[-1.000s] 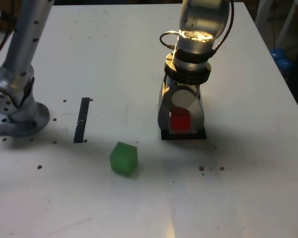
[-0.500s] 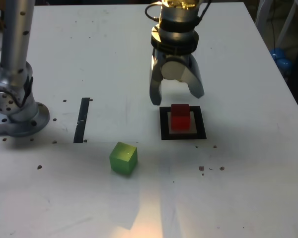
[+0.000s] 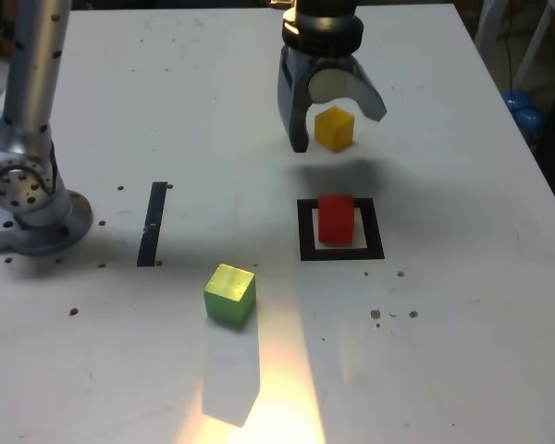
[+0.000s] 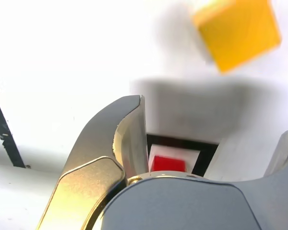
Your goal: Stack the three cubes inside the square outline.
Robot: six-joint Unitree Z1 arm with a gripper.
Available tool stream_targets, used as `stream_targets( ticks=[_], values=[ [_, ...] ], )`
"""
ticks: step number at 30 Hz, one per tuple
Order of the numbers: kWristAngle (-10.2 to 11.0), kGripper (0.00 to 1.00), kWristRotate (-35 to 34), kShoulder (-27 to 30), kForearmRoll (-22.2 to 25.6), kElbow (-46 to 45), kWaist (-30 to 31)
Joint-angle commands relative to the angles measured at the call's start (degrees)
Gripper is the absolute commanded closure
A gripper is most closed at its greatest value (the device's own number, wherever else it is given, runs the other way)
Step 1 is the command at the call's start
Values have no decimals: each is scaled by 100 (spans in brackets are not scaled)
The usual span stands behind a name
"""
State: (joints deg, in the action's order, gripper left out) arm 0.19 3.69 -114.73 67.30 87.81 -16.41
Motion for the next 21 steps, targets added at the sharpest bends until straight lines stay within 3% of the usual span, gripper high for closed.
stream_targets(
  ticks=[1,16,21],
  values=[
    [2,1,-26,-122,67,112,-202],
    [-19,4,-11,-1056,261,821,-894],
    [-17,15,-18,-1298,399,1154,-899]
  ],
)
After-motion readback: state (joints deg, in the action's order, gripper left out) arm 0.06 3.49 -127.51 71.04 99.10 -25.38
